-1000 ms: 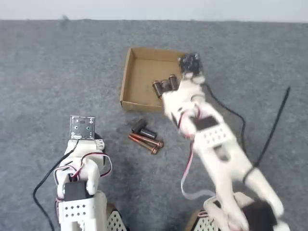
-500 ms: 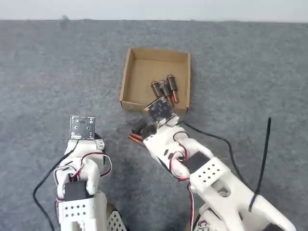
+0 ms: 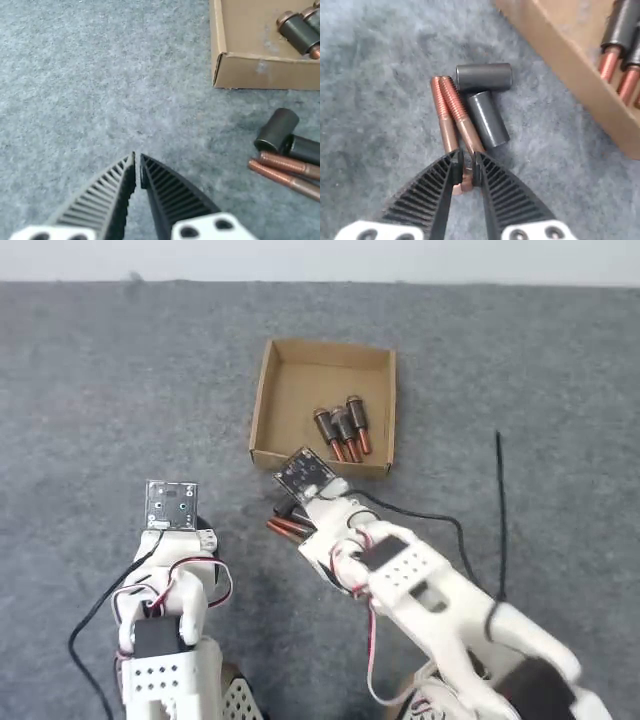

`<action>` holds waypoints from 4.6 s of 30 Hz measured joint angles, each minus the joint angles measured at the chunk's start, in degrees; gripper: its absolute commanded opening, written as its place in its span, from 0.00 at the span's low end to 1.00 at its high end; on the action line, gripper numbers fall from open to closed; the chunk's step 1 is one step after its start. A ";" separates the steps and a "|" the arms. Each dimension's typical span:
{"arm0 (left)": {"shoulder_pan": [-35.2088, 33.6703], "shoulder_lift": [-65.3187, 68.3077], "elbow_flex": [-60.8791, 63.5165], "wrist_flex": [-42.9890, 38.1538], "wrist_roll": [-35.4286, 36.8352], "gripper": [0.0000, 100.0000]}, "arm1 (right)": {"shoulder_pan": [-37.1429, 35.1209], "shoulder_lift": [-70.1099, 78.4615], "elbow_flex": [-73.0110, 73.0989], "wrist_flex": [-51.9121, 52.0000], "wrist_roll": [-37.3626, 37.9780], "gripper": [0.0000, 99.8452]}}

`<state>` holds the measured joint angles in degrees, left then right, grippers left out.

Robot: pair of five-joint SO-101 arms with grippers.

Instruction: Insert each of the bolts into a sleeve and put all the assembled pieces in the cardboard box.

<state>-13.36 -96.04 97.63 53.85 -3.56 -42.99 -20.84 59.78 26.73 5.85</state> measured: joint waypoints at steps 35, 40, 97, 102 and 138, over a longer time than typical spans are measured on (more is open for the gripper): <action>0.00 0.00 0.00 0.00 0.00 0.01 | 2.55 18.46 -15.74 0.18 14.77 0.16; 0.00 0.00 0.00 0.00 0.00 0.01 | 2.64 18.73 -16.26 0.18 16.62 0.16; 0.26 0.00 0.00 0.00 0.00 0.01 | 4.66 35.60 -35.34 15.21 24.53 0.20; 0.26 0.00 0.00 0.00 0.00 0.01 | 4.57 37.71 -37.89 14.42 24.53 0.20; 0.26 0.00 0.00 0.00 0.00 0.01 | 22.68 4.75 -14.15 14.24 -3.78 0.01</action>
<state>-13.10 -96.04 97.63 53.85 -3.56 -20.31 -16.09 45.63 40.97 2.07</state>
